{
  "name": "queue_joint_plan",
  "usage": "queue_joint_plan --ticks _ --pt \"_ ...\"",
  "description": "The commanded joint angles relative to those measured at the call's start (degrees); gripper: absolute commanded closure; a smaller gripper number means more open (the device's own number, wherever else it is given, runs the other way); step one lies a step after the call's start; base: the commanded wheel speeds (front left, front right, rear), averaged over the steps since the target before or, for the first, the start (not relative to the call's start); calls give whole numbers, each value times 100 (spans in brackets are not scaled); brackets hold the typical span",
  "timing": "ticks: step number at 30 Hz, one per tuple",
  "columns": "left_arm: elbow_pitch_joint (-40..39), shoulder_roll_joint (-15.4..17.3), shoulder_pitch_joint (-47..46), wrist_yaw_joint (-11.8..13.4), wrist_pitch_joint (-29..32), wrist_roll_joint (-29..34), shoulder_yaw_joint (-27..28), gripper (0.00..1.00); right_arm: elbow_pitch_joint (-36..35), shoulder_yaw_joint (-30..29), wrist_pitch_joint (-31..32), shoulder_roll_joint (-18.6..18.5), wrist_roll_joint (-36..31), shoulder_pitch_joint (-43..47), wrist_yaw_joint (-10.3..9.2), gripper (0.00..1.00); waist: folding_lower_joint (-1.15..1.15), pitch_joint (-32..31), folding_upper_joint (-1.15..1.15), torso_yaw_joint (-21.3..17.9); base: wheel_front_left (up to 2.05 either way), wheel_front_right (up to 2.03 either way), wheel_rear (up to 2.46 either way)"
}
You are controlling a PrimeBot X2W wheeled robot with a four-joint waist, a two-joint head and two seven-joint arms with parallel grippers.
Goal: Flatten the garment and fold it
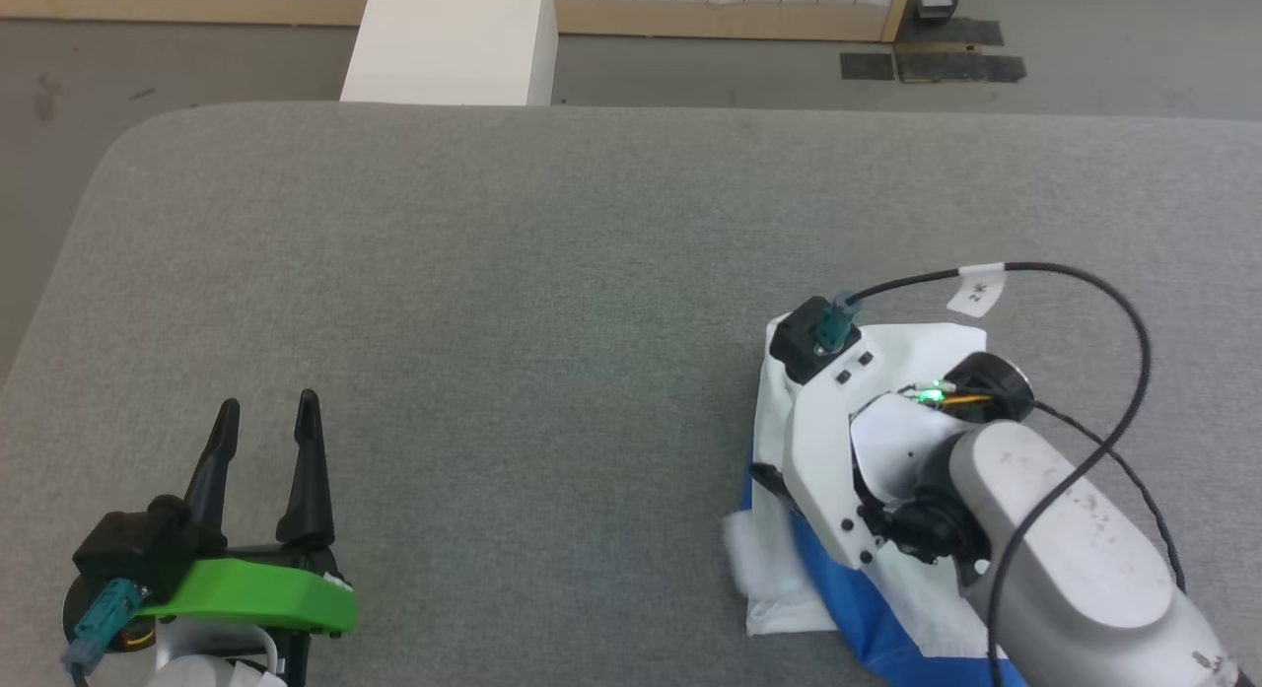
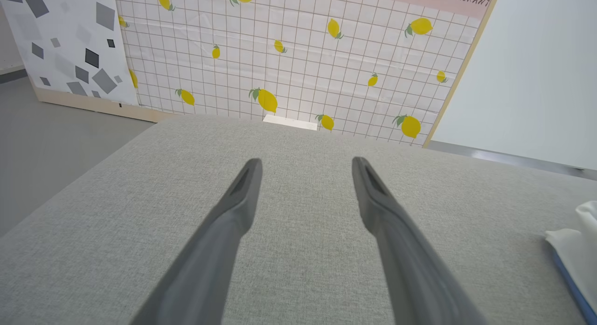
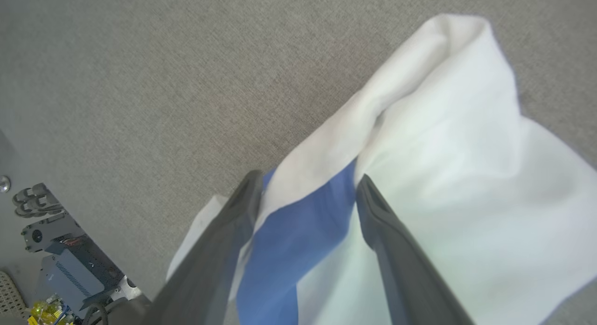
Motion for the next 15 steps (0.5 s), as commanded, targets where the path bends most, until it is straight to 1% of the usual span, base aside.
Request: queue_joint_plan --ticks 1,4,8,11,15 --pt "3 26 34 50 -14 -18 -9 0 -189 -7 -27 -83 107 -17 -9 0 0 -107 39 -94 0 0 0" --pt "-2 37 48 58 -2 -23 -25 0 -568 -141 -66 -198 235 54 -9 0 0 -183 39 -168 0 0 0" --pt "-19 31 60 81 8 -22 -56 0 -1000 -693 -224 -296 156 266 -9 0 0 -266 39 -266 0 0 0" --pt "-25 15 68 89 8 -18 -99 0 -1179 -1302 -336 -305 -186 597 -9 0 0 -300 39 -308 0 0 0" --pt "-38 5 79 98 5 -25 -126 0 -1324 -2067 -508 -125 -847 1139 -9 0 0 -290 39 -337 0 0 0"
